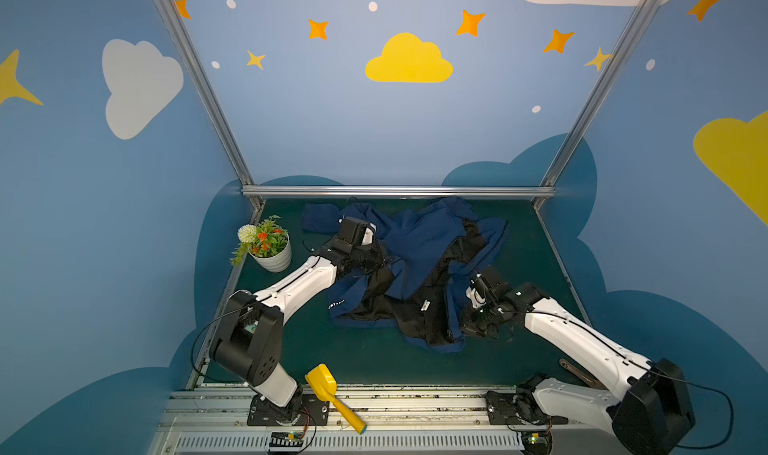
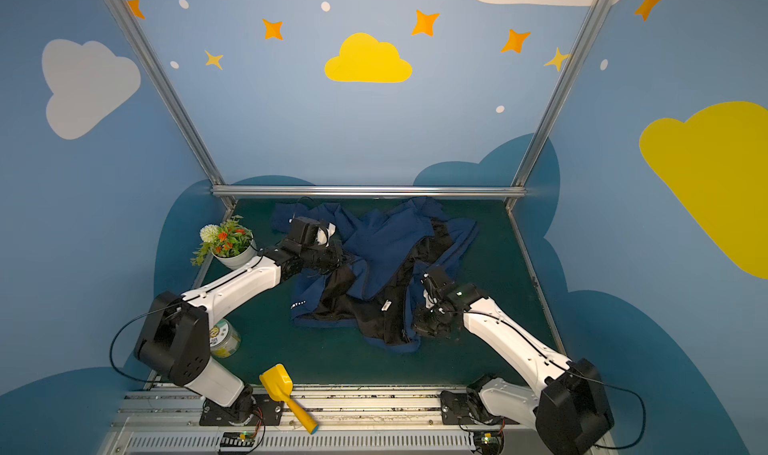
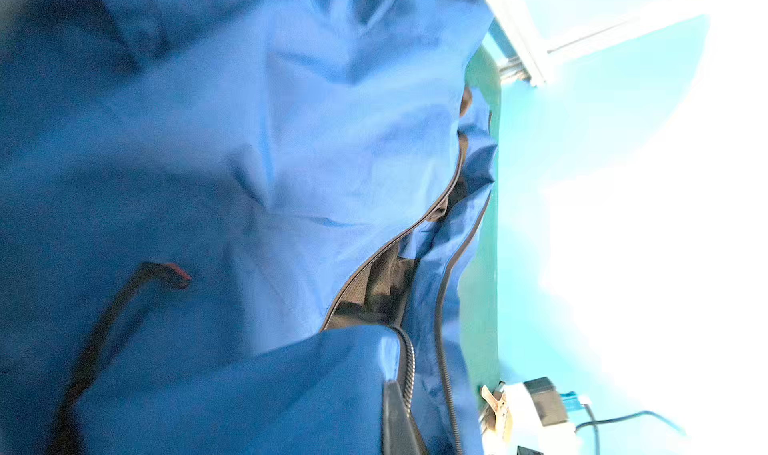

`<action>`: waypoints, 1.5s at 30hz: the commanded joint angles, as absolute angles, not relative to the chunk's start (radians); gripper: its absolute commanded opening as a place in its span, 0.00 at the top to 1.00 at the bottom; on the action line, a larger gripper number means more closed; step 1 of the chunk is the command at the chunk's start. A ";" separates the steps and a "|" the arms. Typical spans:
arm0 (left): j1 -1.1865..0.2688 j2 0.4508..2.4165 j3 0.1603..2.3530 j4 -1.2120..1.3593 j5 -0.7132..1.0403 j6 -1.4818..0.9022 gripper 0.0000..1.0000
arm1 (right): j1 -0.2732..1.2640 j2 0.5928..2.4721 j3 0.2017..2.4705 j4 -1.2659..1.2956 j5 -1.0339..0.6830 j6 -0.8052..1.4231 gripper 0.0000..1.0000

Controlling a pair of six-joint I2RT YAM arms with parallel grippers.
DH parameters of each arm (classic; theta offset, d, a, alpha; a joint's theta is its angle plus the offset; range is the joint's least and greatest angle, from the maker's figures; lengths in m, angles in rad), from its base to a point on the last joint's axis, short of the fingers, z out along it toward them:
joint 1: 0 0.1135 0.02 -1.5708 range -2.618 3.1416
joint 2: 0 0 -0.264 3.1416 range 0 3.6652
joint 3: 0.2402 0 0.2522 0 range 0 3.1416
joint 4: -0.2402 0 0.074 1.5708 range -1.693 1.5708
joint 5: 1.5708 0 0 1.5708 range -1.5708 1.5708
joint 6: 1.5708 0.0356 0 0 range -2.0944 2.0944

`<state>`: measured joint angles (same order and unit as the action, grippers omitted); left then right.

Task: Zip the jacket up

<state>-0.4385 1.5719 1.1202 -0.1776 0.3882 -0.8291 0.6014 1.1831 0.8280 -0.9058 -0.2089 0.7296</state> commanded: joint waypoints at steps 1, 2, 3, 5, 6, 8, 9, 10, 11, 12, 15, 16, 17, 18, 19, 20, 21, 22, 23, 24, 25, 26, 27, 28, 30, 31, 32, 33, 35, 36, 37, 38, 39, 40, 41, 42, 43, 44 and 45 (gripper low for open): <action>-0.444 1.542 1.081 -0.227 0.407 -0.804 0.97 | 0.611 1.179 0.851 -1.022 -0.134 0.660 1.00; -0.449 1.537 1.069 -0.222 0.417 -0.813 0.97 | 0.616 1.161 0.840 -0.979 -0.183 0.657 1.00; -0.456 1.532 1.053 -0.216 0.423 -0.822 0.97 | 0.625 1.137 0.824 -0.942 -0.217 0.662 1.00; -0.473 1.519 1.021 -0.202 0.426 -0.837 0.97 | 0.628 1.100 0.794 -0.923 -0.225 0.688 1.00; -0.485 1.513 1.006 -0.197 0.422 -0.840 0.97 | 0.628 1.086 0.775 -0.932 -0.215 0.697 0.97; -0.508 1.508 0.983 -0.192 0.416 -0.847 0.97 | 0.627 1.064 0.748 -0.963 -0.201 0.714 0.89; -0.518 1.508 0.974 -0.188 0.416 -0.850 0.97 | 0.627 1.049 0.733 -0.968 -0.210 0.725 0.87; -0.528 1.509 0.966 -0.184 0.418 -0.853 0.97 | 0.628 1.033 0.723 -0.974 -0.214 0.740 0.83; -0.540 1.509 0.958 -0.183 0.418 -0.855 0.97 | 0.630 1.012 0.715 -0.985 -0.216 0.761 0.75; -0.550 1.508 0.951 -0.181 0.416 -0.857 0.97 | 0.629 0.988 0.714 -1.006 -0.210 0.778 0.70; -0.567 1.501 0.938 -0.178 0.414 -0.868 0.97 | 0.644 0.912 0.747 -1.085 -0.160 0.832 0.59; -0.568 1.498 0.937 -0.178 0.414 -0.871 0.97 | 0.648 0.892 0.759 -1.106 -0.152 0.846 0.56; -0.569 1.492 0.936 -0.181 0.413 -0.873 0.97 | 0.654 0.872 0.772 -1.127 -0.147 0.864 0.53; -0.568 1.483 0.937 -0.186 0.410 -0.874 0.97 | 0.662 0.857 0.784 -1.139 -0.153 0.878 0.48; -0.568 1.477 0.937 -0.193 0.408 -0.874 0.97 | 0.673 0.847 0.794 -1.143 -0.158 0.894 0.43; -0.568 1.468 0.941 -0.206 0.402 -0.871 0.97 | 0.692 0.838 0.809 -1.142 -0.165 0.914 0.36; -0.569 1.461 0.945 -0.218 0.400 -0.869 0.97 | 0.717 0.837 0.825 -1.133 -0.165 0.940 0.30; -0.568 1.457 0.947 -0.227 0.399 -0.866 0.97 | 0.747 0.844 0.840 -1.121 -0.158 0.964 0.25; -0.568 1.453 0.950 -0.237 0.401 -0.863 0.97 | 0.791 0.860 0.859 -1.104 -0.146 0.992 0.21; -0.566 1.450 0.953 -0.245 0.406 -0.861 0.97 | 0.839 0.893 0.882 -1.091 -0.122 1.018 0.20; -0.561 1.450 0.955 -0.252 0.416 -0.860 0.97 | 0.880 0.930 0.905 -1.091 -0.088 1.040 0.20; -0.554 1.447 0.956 -0.262 0.426 -0.854 0.97 | 0.920 0.983 0.929 -1.090 -0.057 1.054 0.18; -0.543 1.444 0.956 -0.275 0.434 -0.848 0.97 | 0.951 1.041 0.951 -1.083 -0.036 1.065 0.17; -0.533 1.439 0.956 -0.285 0.441 -0.843 0.97 | 0.966 1.095 0.968 -1.078 -0.023 1.072 0.17; -0.508 1.422 0.939 -0.292 0.448 -0.841 0.97 | 0.993 1.212 1.008 -1.077 0.017 1.108 0.17; -0.498 1.411 0.932 -0.290 0.448 -0.841 0.97 | 1.002 1.256 1.025 -1.072 0.032 1.112 0.16; -0.487 1.401 0.919 -0.286 0.449 -0.842 0.97 | 1.008 1.304 1.050 -1.071 0.036 1.111 0.16; -0.471 1.390 0.910 -0.282 0.454 -0.845 0.97 | 1.009 1.349 1.076 -1.071 0.032 1.104 0.16; -0.446 1.371 0.894 -0.278 0.458 -0.852 0.97 | 1.020 1.419 1.118 -1.051 0.017 1.080 0.16; -0.433 1.359 0.882 -0.272 0.459 -0.859 0.97 | 1.029 1.449 1.131 -1.035 0.014 1.066 0.16; -0.422 1.350 0.874 -0.269 0.459 -0.867 0.97 | 1.035 1.471 1.136 -1.023 0.009 1.055 0.16; -0.414 1.339 0.866 -0.264 0.459 -0.873 0.97 | 1.039 1.494 1.141 -1.008 0.006 1.044 0.16; -0.408 1.331 0.861 -0.265 0.457 -0.875 0.97 | 1.046 1.519 1.142 -0.984 0.002 1.022 0.16; -0.405 1.327 0.858 -0.267 0.453 -0.876 0.97 | 1.052 1.537 1.142 -0.969 0.000 1.008 0.16; -0.401 1.326 0.856 -0.272 0.453 -0.876 0.97 | 1.056 1.558 1.138 -0.956 0.000 0.998 0.16; -0.395 1.326 0.856 -0.277 0.455 -0.877 0.97 | 1.058 1.574 1.131 -0.940 -0.001 0.983 0.17; -0.389 1.323 0.853 -0.283 0.457 -0.880 0.97 | 1.059 1.587 1.119 -0.931 0.011 0.973 0.18; -0.383 1.318 0.849 -0.285 0.457 -0.882 0.97 | 1.060 1.597 1.103 -0.924 0.028 0.968 0.20; -0.380 1.313 0.846 -0.287 0.454 -0.885 0.97 | 1.060 1.601 1.087 -0.911 0.038 0.957 0.22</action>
